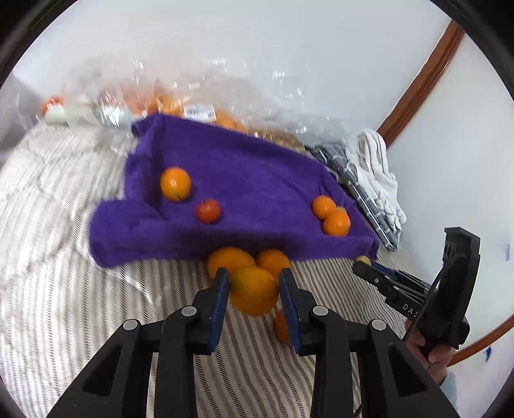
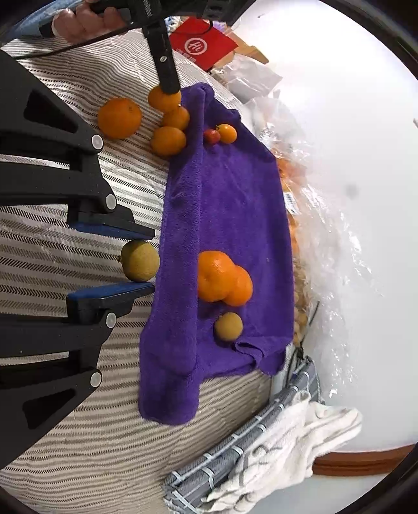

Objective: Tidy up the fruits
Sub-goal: 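Grasp a large orange beside the towel with the left tool while the right tool holds its fruit, then carry the large orange and the yellow-green fruit over the purple towel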

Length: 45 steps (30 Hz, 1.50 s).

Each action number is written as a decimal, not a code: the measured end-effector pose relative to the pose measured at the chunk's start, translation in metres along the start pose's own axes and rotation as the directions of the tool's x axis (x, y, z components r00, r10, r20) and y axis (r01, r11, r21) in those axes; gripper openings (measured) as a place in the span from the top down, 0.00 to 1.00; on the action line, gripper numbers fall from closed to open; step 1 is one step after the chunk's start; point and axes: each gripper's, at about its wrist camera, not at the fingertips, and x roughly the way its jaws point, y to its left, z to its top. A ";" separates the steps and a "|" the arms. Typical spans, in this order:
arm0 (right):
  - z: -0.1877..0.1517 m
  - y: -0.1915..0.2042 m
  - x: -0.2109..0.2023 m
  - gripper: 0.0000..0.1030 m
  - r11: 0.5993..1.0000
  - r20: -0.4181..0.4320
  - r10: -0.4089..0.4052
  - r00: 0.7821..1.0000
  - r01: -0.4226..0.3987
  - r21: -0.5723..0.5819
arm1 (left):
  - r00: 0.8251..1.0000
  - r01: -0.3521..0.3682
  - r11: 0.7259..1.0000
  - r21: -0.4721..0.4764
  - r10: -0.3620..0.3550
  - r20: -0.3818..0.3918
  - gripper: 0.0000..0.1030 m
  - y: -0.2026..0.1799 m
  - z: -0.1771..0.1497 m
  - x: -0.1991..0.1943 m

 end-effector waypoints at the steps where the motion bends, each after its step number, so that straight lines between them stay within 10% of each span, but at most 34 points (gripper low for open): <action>1: 0.001 0.000 -0.001 0.74 1.000 -0.005 -0.023 1.000 0.023 -0.003 | 1.000 -0.008 1.000 0.005 0.008 0.010 0.74 0.000 0.001 -0.003; 8: 0.024 0.006 -0.028 0.74 0.998 0.026 -0.054 0.998 0.055 -0.042 | 0.998 -0.021 0.999 0.031 0.019 0.066 0.78 -0.005 0.021 -0.029; 16: 0.026 0.008 -0.035 0.74 0.998 0.035 -0.047 0.998 0.048 -0.033 | 0.998 0.028 0.999 -0.043 -0.030 -0.051 0.75 0.019 -0.001 -0.015; 19: 0.020 0.007 -0.036 0.74 0.998 0.027 -0.053 0.998 0.054 -0.032 | 0.996 0.041 0.998 -0.040 -0.044 -0.074 0.58 0.019 -0.009 -0.013; 29: 0.006 -0.008 -0.042 0.74 0.999 0.013 -0.053 0.999 0.053 -0.008 | 0.986 -0.056 0.997 -0.055 0.046 -0.162 0.55 0.006 -0.010 0.028; 45: 0.020 -0.021 -0.048 0.74 0.999 0.033 -0.043 0.999 0.043 0.005 | 0.984 -0.177 0.984 0.021 0.178 -0.019 0.68 -0.009 0.020 -0.008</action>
